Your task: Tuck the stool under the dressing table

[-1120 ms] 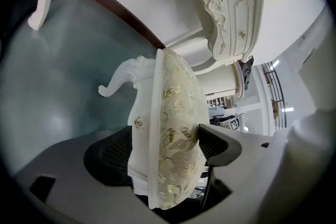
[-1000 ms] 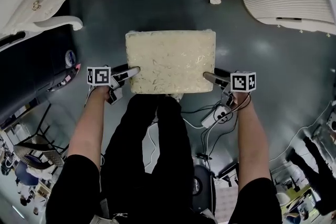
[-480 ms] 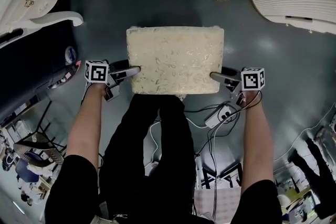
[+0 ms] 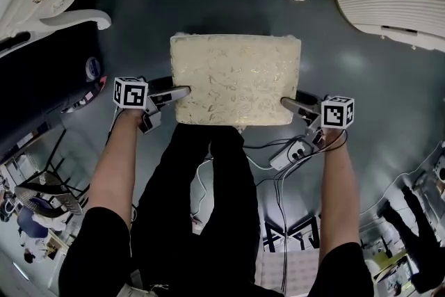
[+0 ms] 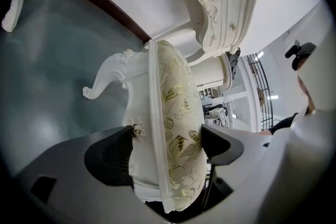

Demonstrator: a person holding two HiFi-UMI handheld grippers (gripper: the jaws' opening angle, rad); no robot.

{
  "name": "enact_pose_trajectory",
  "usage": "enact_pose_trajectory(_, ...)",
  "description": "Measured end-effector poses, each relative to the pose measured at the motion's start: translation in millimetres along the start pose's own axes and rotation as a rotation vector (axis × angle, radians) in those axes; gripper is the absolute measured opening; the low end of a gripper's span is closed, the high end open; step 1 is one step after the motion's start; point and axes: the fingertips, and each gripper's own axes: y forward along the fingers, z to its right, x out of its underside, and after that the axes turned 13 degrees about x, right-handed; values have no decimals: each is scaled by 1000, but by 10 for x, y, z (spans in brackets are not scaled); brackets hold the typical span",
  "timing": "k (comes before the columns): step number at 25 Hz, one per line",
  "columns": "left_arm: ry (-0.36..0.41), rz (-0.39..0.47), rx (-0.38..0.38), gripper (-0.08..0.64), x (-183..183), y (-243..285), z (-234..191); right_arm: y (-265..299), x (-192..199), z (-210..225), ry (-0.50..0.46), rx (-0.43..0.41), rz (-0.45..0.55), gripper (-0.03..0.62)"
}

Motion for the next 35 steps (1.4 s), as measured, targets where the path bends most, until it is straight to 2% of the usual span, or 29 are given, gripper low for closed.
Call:
enact_pose_trajectory(3, -29, 59, 20, 411, -82, -41, 62, -74, -156, -64, 1, 5, 61, 310)
enact_pose_trajectory(6, -27, 124, 35, 408, -273, -188, 62, -25, -346, -256, -32, 18, 55, 307)
enact_pose_trajectory(10, 37, 176, 18, 405, -540, -588, -29, 289, -537, -530, -67, 23, 37, 302)
enact_pose_trajectory(16, 139, 243, -7, 403, -1023, -729, 367, 135, -772, -759, -57, -13, 106, 301)
enact_pose_trajectory(19, 172, 245, -21, 400, -1032, -738, 442, 101, -742, -776, -67, -17, 118, 301)
enact_pose_trajectory(22, 169, 233, -13, 397, -1013, -738, 356, 128, -777, -767, -71, -2, 152, 301)
enact_pose_trajectory(24, 165, 265, -3, 393, -1201, -825, 284, 213, -1029, -839, -83, 2, 184, 301)
enact_pose_trajectory(29, 176, 396, -7, 391, -2007, -1191, 40, 702, -2093, -1047, -171, -19, 212, 299)
enact_pose_trajectory(33, 205, 487, 0, 391, -2397, -1230, -130, 873, -2554, -1031, -199, -31, 261, 299)
enact_pose_trajectory(35, 221, 500, 4, 391, -2554, -1211, -205, 923, -2706, -998, -203, -36, 281, 299)
